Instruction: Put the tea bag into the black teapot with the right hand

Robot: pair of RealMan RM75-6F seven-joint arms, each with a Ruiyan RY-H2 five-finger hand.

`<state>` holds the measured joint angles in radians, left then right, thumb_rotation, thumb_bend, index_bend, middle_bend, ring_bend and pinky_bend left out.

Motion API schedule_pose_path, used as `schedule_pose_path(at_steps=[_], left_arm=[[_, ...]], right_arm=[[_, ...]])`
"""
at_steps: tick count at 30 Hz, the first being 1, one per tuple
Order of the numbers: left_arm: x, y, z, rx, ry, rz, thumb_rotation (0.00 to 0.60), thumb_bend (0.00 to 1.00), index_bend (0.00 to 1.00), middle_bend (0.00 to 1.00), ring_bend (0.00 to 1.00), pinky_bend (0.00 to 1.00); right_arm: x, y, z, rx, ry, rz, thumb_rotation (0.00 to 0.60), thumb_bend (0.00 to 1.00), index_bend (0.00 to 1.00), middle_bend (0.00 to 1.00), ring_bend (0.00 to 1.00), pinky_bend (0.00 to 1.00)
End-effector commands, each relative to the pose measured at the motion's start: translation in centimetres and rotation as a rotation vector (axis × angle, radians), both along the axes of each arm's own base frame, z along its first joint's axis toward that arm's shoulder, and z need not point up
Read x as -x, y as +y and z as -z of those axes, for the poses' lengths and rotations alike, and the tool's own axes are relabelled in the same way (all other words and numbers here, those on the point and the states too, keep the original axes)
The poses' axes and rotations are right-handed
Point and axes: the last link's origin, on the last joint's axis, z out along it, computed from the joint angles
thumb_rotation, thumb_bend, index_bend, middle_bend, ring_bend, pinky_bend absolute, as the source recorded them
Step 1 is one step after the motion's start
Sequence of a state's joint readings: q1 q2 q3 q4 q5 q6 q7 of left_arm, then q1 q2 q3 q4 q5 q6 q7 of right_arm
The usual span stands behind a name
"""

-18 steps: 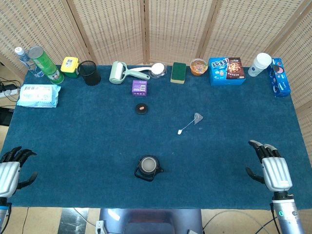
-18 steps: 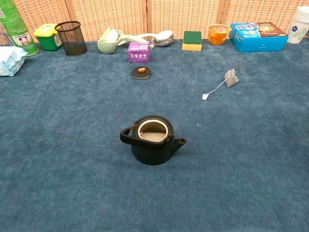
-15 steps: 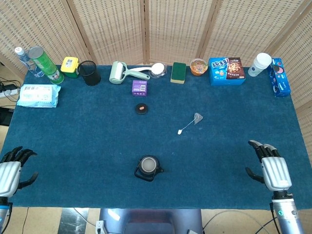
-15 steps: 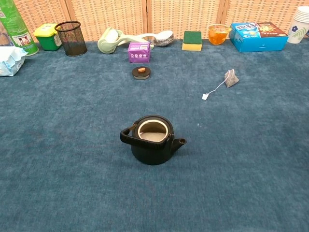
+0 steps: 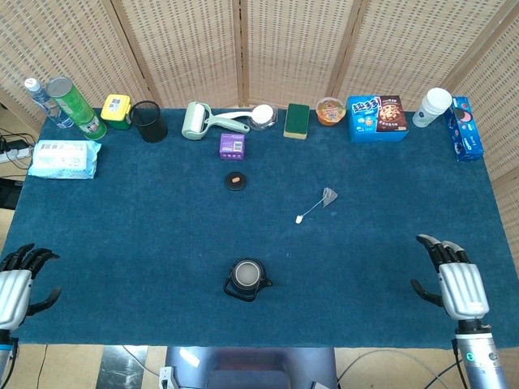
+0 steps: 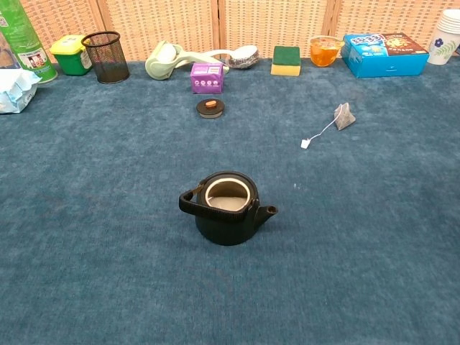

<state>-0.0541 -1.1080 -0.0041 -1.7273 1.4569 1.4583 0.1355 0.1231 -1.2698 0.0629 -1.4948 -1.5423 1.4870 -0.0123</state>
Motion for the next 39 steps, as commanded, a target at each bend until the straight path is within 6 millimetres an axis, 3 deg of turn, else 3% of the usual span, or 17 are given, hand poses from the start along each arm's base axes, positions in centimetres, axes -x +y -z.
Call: schedule_pose_path(at_steps=[1,13,16,21,26,30,35,39], left_arm=[[0.0,0.0,0.0,0.007,0.001,0.005,0.600,0.32,0.30,0.25,0.12,0.15],[-0.4,0.6,0.1,0.014,0.004,0.020,0.600,0.32,0.30,0.25,0.12,0.15],[-0.5,0.9,0.2,0.018,0.004,0.027,0.600,0.32,0.30,0.25,0.12,0.15],[-0.7,1.7,0.4,0.028,0.014,0.039,0.600,0.32,0.30,0.25,0.12,0.15],[-1.2,2.4,0.4,0.035,0.024,0.061,0.600,0.32,0.30,0.25,0.12,0.15],[-1.4,2.7,0.3,0.045,0.040,0.071,0.600,0.32,0.30,0.25,0.12,0.15],[-1.9,3.2,-0.1,0.055,0.053,0.091,0.600,0.32,0.30,0.25,0.12,0.15],[-2.1,3.7,-0.2,0.061,0.058,0.101,0.600,0.32,0.30,0.25,0.12,0.15]], right_arm=[[0.0,-0.1,0.0,-0.003,-0.001,-0.004,0.600,0.29,0.16,0.23,0.29,0.20],[-0.7,-1.0,0.2,-0.026,-0.008,-0.039,0.600,0.29,0.16,0.25,0.30,0.23],[-1.3,-1.8,0.0,-0.025,-0.012,-0.067,0.600,0.29,0.16,0.26,0.35,0.30],[-2.3,-4.0,-0.5,-0.038,-0.022,-0.127,0.600,0.29,0.17,0.34,0.53,0.55],[-3.7,-6.5,-0.4,-0.087,-0.022,-0.190,0.600,0.29,0.19,0.55,0.79,0.82],[-5.0,-8.4,0.2,-0.151,-0.022,-0.232,0.600,0.29,0.22,0.74,0.97,0.96],[-6.9,-10.7,1.0,-0.230,-0.034,-0.281,0.600,0.29,0.32,0.92,1.00,1.00],[-8.4,-12.4,1.7,-0.276,-0.033,-0.306,0.600,0.32,0.39,0.98,1.00,1.00]])
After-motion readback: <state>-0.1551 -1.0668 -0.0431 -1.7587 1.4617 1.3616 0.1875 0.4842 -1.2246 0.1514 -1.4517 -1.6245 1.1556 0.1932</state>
